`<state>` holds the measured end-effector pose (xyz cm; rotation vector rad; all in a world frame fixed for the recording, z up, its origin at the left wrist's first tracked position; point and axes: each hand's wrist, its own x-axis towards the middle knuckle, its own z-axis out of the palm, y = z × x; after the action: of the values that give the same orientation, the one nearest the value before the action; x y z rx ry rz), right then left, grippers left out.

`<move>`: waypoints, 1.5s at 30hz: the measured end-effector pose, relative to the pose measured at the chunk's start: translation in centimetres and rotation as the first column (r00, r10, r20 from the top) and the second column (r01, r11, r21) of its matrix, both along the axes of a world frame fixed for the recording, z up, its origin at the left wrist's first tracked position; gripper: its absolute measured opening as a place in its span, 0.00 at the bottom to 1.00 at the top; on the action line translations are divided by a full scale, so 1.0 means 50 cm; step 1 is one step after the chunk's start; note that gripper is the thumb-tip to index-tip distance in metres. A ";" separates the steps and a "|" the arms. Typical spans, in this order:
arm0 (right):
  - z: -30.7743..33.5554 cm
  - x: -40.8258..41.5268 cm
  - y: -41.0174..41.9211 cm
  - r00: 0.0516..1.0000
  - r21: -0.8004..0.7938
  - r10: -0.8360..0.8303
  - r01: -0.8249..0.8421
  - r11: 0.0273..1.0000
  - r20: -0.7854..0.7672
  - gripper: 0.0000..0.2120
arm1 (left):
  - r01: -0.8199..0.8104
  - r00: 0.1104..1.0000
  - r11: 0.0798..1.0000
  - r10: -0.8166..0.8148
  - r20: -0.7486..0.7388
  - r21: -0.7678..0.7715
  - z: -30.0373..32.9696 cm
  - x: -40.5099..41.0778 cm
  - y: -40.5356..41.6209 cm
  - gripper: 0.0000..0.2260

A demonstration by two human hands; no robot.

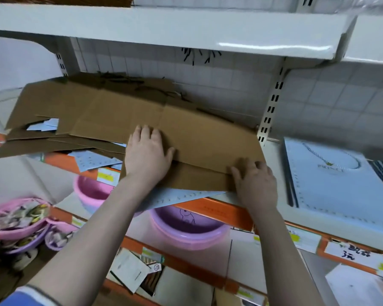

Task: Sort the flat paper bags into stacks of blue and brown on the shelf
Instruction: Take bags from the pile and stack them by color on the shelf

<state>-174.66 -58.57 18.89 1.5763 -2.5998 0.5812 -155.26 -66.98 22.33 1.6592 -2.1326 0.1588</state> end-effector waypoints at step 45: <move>0.017 -0.010 -0.063 0.934 -0.334 -0.030 0.157 0.929 0.357 0.26 | -0.017 0.593 0.999 0.051 -0.803 0.050 0.044 0.104 -0.079 0.12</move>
<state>-175.15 -61.73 19.74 1.3214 -2.5709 1.3459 -150.04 -70.95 24.54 1.3832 -1.3840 -0.5468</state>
